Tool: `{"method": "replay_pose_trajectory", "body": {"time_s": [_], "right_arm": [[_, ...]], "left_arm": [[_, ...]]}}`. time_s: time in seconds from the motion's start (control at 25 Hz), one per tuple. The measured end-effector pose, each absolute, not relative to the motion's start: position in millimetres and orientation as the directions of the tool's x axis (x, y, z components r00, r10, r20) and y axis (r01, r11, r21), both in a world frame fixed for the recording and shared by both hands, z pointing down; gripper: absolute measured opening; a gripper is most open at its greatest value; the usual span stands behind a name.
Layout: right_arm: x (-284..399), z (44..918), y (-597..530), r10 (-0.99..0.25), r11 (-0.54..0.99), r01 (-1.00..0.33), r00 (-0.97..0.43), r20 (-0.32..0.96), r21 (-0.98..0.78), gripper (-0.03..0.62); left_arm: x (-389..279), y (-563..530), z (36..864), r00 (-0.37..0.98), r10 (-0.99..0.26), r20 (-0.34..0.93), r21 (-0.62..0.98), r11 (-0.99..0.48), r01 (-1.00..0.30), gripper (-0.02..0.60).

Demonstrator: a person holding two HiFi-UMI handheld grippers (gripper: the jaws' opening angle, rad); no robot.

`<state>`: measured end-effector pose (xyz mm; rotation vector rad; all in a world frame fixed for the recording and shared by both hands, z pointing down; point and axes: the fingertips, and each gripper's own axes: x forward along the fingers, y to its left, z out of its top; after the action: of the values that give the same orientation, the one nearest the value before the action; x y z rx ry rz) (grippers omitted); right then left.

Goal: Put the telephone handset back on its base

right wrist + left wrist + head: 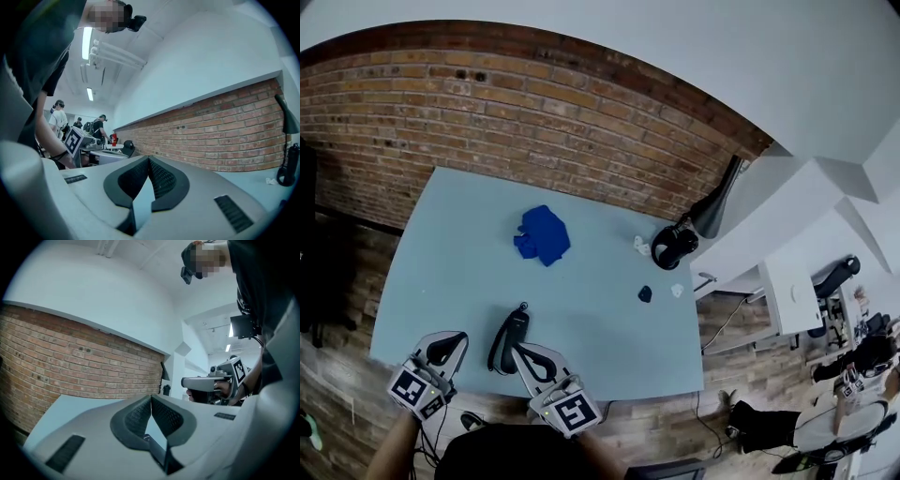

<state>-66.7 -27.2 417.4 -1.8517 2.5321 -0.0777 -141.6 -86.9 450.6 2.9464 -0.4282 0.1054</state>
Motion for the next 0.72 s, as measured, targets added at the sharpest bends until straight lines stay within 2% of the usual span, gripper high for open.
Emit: {"method": "replay_pose_trajectory", "body": {"time_s": [0.4,0.72], "right_arm": [[-62,467,-17,-0.95,0.289,-0.954,-0.297,0.101,-0.083,0.012],[-55,488,-9,-0.947,0.274,-0.957,-0.285,0.149,-0.091,0.012]], "left_arm": [[-147,-78,510,0.936,-0.28,0.213,0.163,-0.934,-0.317,0.034],[-136,-69,519,0.938,-0.268,0.22,0.141,-0.943,-0.302,0.034]]}}
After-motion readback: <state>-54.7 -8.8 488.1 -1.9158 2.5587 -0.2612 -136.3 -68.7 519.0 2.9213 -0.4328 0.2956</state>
